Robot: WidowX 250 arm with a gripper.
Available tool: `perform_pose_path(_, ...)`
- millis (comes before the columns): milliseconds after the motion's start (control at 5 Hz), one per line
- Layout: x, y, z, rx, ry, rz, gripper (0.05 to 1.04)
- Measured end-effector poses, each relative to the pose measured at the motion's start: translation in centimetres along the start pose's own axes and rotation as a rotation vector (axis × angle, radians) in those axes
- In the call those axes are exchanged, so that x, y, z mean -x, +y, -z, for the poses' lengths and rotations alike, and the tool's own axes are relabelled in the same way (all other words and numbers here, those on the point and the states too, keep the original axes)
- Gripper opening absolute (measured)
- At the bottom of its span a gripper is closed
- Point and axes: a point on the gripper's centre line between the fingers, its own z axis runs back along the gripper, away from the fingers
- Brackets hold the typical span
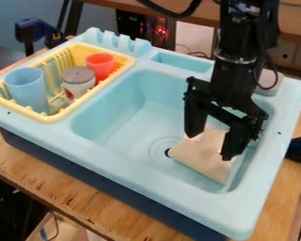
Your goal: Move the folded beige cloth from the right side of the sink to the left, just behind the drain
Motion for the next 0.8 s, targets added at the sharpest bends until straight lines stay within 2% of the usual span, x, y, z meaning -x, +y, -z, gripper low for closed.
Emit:
perform_pose_path(200,0.02,0.41,1.18,-0.030,0.052,-0.027,1.001)
perform_pose_path(400,-0.25,0.66,1.69,-0.047,0.071,-0.031,1.001)
perform_pose_path(600,-0.79,0.56,1.95,-0.040,0.033,-0.041,1.001)
perform_pose_path(800,-0.84,0.95,2.08,-0.065,0.026,-0.054,1.001)
